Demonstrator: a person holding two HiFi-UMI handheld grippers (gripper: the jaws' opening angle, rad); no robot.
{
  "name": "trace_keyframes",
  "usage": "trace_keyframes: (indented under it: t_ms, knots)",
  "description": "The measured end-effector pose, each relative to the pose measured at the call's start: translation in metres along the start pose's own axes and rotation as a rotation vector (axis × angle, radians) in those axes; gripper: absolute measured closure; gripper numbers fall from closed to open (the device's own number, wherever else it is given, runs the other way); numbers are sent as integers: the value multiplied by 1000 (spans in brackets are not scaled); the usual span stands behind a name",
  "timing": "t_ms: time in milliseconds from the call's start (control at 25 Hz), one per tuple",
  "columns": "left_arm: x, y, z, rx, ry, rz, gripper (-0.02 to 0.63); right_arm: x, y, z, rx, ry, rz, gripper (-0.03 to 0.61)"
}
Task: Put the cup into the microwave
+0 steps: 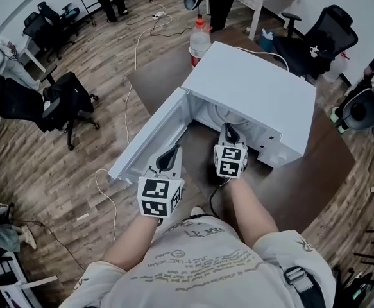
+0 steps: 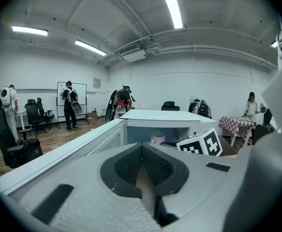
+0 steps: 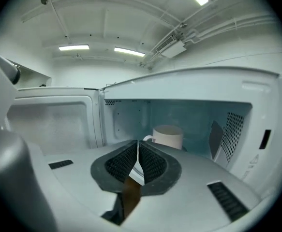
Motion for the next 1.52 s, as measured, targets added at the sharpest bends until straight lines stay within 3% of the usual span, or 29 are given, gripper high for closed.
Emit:
trace_keyframes:
  t_ms: [560,800,1520]
  knots:
    - [-5,-5,0,-32,25,4,600,-93,-79,-86,-76,199,-184,565]
    - [-12,-6,2,-44,33,9,600,-112,-98,-88,-71,218,-221,566]
    - [-26,-8,14,-77,27,12,600,-117,-99,-82,-112,190,-210,566]
Point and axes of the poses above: the fingertips, and each gripper's own axes: x forward along the fingers, y to its right, z out of its underside, the point moved 1 cm from there along -x, backward along the fingers, and after that the axes turned 8 degrees about -z, right-handed, at the moved point
